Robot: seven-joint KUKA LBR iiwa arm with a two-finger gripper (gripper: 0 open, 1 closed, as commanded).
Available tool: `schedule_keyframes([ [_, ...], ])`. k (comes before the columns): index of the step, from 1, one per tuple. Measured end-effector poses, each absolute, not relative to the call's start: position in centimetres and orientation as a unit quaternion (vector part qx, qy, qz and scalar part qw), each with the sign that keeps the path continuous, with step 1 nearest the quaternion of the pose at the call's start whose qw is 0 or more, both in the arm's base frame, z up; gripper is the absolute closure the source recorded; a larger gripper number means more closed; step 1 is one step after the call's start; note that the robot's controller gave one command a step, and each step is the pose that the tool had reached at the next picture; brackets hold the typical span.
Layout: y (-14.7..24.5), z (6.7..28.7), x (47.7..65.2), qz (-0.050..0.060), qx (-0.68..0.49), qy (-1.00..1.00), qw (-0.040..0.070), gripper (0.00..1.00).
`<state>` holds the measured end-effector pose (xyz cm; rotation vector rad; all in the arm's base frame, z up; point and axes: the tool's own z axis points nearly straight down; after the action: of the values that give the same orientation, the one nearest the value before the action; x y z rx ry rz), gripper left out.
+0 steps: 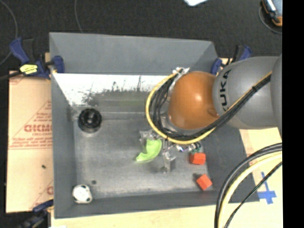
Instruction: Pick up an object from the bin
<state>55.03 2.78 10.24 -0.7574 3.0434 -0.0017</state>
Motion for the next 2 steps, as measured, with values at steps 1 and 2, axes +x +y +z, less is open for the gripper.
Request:
schedule_keyframes([
  [1,3.64,8.85,62.66,-0.001,-0.428,0.904,0.006,1.0],
  [2,3.64,8.85,62.65,-0.001,-0.427,0.904,0.005,1.0],
])
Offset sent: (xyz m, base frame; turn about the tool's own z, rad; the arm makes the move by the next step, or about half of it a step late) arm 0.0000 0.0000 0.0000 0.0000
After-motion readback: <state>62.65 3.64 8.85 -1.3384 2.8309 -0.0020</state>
